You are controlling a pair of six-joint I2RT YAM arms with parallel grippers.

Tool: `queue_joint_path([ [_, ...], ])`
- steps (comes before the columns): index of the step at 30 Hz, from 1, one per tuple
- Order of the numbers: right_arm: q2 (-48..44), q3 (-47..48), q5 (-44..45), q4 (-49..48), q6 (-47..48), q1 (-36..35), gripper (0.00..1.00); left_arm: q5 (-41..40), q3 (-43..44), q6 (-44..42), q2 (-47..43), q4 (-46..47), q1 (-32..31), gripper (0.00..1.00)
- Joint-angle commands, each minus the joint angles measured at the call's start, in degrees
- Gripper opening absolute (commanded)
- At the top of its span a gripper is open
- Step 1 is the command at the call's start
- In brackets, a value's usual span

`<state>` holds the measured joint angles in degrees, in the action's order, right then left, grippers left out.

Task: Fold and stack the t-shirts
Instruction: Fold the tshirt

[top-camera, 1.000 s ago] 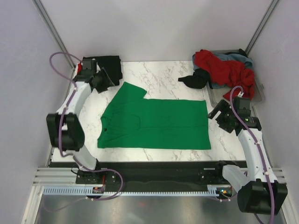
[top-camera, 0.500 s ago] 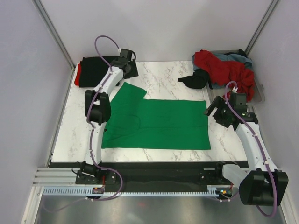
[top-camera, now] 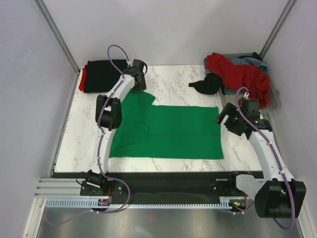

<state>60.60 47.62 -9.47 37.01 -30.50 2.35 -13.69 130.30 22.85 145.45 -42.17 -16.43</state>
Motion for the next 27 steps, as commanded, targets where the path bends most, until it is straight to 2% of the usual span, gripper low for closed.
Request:
queue_joint_path([
  [1,0.5,-0.7,0.2,-1.7,1.2,-0.3,0.89,-2.0,2.8,-0.4,2.8,-1.1,-0.5,0.63],
  [4,0.6,-1.2,0.4,-1.9,1.2,-0.4,0.89,-1.7,3.1,-0.4,4.1,-1.2,-0.5,0.63],
  [6,0.9,-1.5,0.6,-2.1,1.2,-0.5,0.89,-0.9,2.9,0.0,4.6,-1.5,-0.6,0.57],
  [9,1.4,-1.7,0.8,-2.5,1.1,-0.6,0.89,0.3,2.4,0.0,4.6,-2.0,-0.9,0.38],
  [10,1.6,-1.7,1.2,-2.7,1.2,-0.6,0.89,0.7,2.4,0.0,4.3,-2.3,-1.0,0.27],
  [16,5.5,1.3,6.6,-5.0,1.1,-2.0,0.89,2.2,1.9,0.0,-1.5,-6.5,-1.1,0.04],
  [19,12.4,6.9,9.0,-5.1,0.4,-6.8,0.86,0.8,-2.8,0.4,-7.7,-8.6,-1.1,0.02],
  [23,23.7,17.0,17.1,-5.5,0.6,-11.4,0.83,-2.1,-16.1,0.9,-18.0,-8.5,-0.8,0.02],
  [27,33.3,25.1,22.1,-5.3,1.9,-11.6,0.75,-1.3,-23.6,-0.2,-24.7,-8.0,-0.3,0.02],
])
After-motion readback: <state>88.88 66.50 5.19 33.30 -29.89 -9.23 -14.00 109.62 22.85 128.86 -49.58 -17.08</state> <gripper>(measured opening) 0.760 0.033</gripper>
